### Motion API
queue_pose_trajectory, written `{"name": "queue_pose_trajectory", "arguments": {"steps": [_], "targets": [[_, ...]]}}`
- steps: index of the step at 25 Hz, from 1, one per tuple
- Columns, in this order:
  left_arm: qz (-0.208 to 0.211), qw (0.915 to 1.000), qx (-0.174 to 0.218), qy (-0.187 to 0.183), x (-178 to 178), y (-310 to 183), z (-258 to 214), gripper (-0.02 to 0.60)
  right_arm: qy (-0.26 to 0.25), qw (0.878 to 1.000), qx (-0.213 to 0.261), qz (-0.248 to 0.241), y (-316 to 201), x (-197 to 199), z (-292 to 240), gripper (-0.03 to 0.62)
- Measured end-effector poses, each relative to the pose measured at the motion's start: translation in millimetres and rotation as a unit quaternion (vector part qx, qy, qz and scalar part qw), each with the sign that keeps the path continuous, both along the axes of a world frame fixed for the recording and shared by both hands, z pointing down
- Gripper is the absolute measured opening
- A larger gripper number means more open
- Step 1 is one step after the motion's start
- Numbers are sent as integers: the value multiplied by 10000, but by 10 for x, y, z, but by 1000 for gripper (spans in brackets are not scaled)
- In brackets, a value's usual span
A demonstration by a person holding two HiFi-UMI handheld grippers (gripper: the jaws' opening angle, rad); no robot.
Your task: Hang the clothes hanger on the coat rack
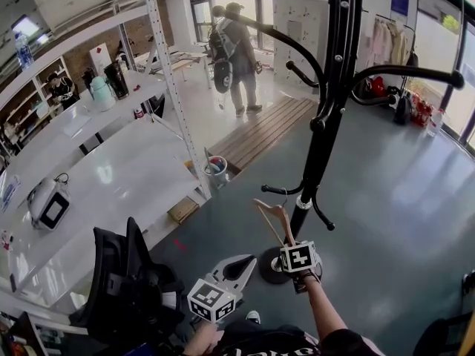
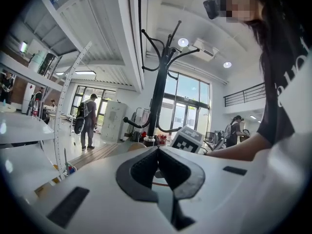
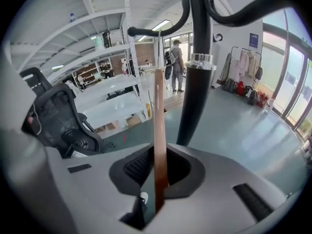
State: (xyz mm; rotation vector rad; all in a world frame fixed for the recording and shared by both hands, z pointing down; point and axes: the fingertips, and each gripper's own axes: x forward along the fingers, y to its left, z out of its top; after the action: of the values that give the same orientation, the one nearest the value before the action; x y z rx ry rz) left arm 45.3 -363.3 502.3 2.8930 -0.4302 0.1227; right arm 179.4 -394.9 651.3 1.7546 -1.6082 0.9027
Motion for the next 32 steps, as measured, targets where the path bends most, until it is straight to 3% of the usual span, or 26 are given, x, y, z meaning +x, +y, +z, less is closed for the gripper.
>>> {"name": "queue_pose_trajectory", "arguments": {"steps": [2, 4, 9, 18, 23, 27, 32], "targets": [[-37, 10000, -25, 24, -19, -30, 4, 0, -55, 9998, 167, 22, -44, -5, -68, 98], [-51, 10000, -51, 47, -12, -26, 1, 0, -2, 9996, 290, 21, -47, 8, -150, 123], [-29, 10000, -59, 59, 47, 85, -15, 0, 159, 9970, 744, 170, 57, 52, -385, 123], [-221, 9997, -42, 50, 216, 361, -20, 1, -301, 9845, 1721, -182, 395, -67, -909, 121], [-444, 9990, -75, 45, 336, 615, -35, 0, -628, 9775, 1952, -504, 725, -77, -1115, 114], [-681, 9976, -114, 71, 434, 900, -62, 2, -856, 9728, 2055, -642, 1081, -22, -1198, 47], [-1096, 9937, -184, 122, 552, 1389, -50, 1, -1232, 9677, 1989, -941, 1539, 75, -1137, 25]]}}
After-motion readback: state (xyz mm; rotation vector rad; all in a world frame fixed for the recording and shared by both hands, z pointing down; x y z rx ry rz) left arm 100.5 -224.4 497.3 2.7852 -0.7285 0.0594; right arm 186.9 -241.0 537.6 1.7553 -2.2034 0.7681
